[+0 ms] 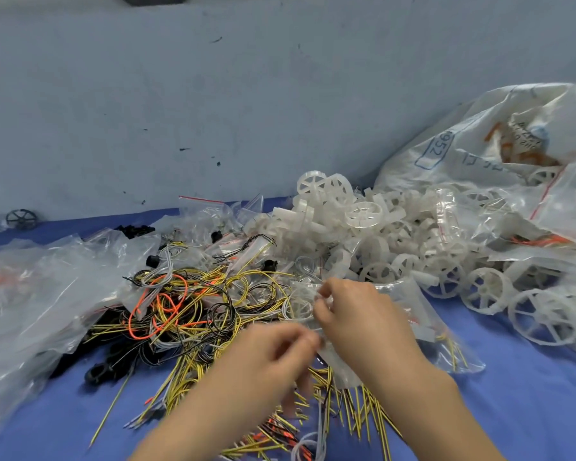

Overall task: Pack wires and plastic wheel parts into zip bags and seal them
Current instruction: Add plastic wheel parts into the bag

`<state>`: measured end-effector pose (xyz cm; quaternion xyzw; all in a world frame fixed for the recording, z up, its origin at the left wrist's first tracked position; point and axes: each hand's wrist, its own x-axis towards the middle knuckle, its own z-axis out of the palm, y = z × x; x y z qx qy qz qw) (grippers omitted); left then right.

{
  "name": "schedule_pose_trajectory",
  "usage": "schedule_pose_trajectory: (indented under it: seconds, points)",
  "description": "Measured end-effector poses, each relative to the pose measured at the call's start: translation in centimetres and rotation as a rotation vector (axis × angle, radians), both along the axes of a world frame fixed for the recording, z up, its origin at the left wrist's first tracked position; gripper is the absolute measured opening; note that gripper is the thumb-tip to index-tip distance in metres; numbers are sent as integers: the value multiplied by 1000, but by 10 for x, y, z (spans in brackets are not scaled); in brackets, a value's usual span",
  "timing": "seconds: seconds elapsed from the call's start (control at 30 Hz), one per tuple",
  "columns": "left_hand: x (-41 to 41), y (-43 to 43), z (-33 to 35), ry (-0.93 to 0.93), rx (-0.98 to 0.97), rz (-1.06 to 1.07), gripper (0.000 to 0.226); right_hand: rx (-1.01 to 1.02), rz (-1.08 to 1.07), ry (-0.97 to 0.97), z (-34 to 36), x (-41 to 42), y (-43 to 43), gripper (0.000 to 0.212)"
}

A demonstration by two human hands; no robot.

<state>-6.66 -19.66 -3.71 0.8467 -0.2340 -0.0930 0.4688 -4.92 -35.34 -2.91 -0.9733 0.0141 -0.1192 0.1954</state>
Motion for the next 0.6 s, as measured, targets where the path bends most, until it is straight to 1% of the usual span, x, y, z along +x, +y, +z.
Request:
schedule_pose_trajectory:
  seconds: [0.1,0.13,0.23,0.3,0.33,0.43,0.47,0.53,0.6]
  points:
    - [50,24,25,-91,-77,261,18,67,-11,-14,-2,6,-7,23]
    - [71,30,31,-115,-69,329,17,98,-4,-9,-3,9,-11,23]
    - [134,40,36,-188,76,482,20,169,21,39,-1,20,-20,23]
    - [168,41,33,-234,250,515,21,207,26,55,-1,27,-25,23]
    - [181,39,31,-228,342,510,22,215,24,57,-1,30,-28,23]
    - [204,30,19,-141,583,466,34,240,26,68,-4,34,-34,22]
    - [207,26,15,-121,633,458,37,245,30,74,-6,34,-36,22]
    - [211,22,9,-100,646,483,43,245,37,82,-9,35,-39,22]
    - [215,21,4,-89,591,531,43,242,43,83,-10,35,-40,22]
